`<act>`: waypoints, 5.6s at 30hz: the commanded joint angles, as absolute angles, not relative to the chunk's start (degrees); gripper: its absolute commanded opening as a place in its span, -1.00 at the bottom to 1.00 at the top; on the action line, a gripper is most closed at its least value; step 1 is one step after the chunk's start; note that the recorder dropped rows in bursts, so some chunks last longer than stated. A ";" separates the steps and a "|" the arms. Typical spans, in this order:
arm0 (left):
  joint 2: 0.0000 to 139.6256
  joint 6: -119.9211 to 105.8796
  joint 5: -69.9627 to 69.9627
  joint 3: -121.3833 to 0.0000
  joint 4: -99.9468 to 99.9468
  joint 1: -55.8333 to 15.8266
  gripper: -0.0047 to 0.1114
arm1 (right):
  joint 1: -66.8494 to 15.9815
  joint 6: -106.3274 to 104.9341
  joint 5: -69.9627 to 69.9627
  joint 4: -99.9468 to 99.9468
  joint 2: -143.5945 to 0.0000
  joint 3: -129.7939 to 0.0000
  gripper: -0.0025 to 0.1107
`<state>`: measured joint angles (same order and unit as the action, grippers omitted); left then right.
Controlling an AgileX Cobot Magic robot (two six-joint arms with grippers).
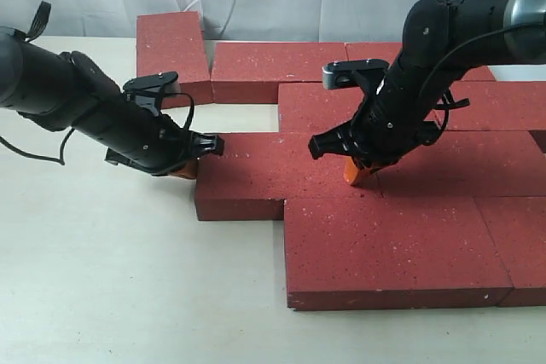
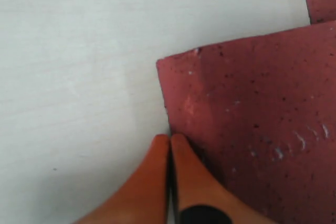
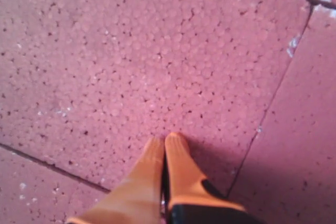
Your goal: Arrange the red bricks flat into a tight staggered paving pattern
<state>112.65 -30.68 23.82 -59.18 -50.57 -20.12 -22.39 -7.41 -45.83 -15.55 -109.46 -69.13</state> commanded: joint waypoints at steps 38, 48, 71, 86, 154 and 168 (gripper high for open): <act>130.22 -29.58 18.72 -91.61 -47.57 -7.54 -0.92 | -22.40 -10.95 -23.14 -15.13 -109.17 -72.68 -0.97; 130.71 -25.97 26.54 -92.12 -43.37 -4.81 -0.92 | -22.40 -10.95 -25.27 -14.95 -109.51 -72.93 -0.97; 119.99 -21.42 46.46 -80.11 -26.76 -0.12 -0.92 | -26.02 -11.06 -38.24 -17.89 -108.16 -72.93 -0.97; 107.20 -24.45 68.26 -74.90 -22.65 -0.22 -0.92 | -34.66 -11.06 -38.49 -19.64 -106.94 -72.93 -0.97; 122.48 -21.47 25.57 -80.11 -10.85 -5.64 -0.92 | -47.80 -9.75 -26.01 -14.22 -129.41 -92.43 -0.97; 118.04 -9.52 41.84 -80.62 -7.21 -2.84 -0.92 | -43.96 -7.27 -15.62 -16.19 -129.48 -92.87 -0.97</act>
<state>118.58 -13.35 32.86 -81.40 -7.12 -2.52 -44.77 -7.13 -21.51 -15.63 -129.71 -92.04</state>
